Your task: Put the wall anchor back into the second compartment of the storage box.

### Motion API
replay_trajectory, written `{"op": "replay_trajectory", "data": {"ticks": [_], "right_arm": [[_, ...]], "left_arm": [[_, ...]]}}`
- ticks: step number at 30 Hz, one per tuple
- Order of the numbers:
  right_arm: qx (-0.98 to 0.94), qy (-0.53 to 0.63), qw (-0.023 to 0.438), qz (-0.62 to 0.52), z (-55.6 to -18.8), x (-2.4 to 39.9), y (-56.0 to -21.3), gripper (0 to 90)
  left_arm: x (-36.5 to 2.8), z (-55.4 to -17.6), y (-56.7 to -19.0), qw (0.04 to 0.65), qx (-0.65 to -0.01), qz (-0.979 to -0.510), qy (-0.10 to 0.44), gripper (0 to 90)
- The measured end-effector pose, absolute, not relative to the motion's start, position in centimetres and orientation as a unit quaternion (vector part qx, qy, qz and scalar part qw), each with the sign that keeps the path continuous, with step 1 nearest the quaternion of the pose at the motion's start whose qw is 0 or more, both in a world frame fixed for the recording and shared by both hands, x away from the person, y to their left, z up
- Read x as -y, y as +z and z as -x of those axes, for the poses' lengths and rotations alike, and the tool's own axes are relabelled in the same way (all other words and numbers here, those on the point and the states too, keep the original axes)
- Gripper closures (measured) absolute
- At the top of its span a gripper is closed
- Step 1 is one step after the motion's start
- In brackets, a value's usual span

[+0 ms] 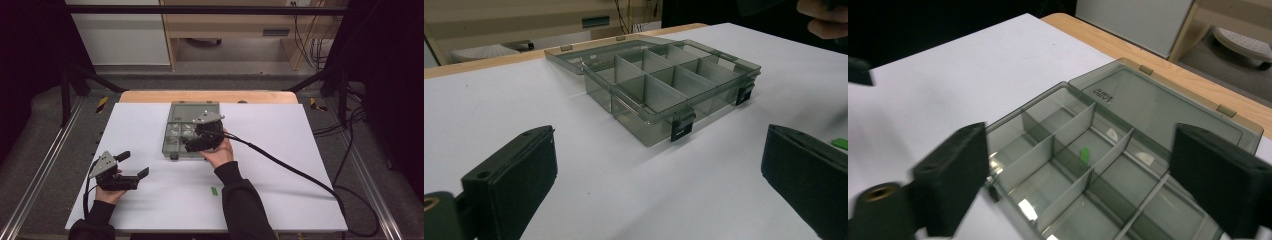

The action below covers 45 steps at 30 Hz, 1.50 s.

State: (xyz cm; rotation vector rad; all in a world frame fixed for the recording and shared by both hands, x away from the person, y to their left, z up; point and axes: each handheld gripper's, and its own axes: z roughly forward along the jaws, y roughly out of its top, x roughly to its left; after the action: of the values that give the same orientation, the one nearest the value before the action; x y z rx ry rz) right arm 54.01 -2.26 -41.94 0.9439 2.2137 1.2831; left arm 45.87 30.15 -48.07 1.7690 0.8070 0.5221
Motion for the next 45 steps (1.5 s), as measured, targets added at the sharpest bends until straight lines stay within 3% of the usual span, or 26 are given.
{"op": "replay_trajectory", "data": {"ticks": [3,7,25,45], "right_arm": [[-0.792,0.463,0.208,-0.341,-53.1,3.1,-41.7,5.5],[-0.789,0.466,0.203,-0.346,-52.1,4.4,-41.5,0.4],[-0.760,0.495,0.205,-0.368,-47.4,10.4,-41.7,0.4],[-0.776,0.473,0.167,-0.383,-44.1,10.8,-45.5,1.7]], "left_arm": [[-30.1,-45.9,-48.1,0.534,-0.339,-0.743,0.219,1.3],[-30.2,-45.9,-48.1,0.535,-0.339,-0.743,0.219,1.2],[-30.1,-45.9,-48.1,0.531,-0.338,-0.745,0.221,1.1],[-30.0,-45.8,-48.1,0.532,-0.337,-0.745,0.222,0.5]]}}
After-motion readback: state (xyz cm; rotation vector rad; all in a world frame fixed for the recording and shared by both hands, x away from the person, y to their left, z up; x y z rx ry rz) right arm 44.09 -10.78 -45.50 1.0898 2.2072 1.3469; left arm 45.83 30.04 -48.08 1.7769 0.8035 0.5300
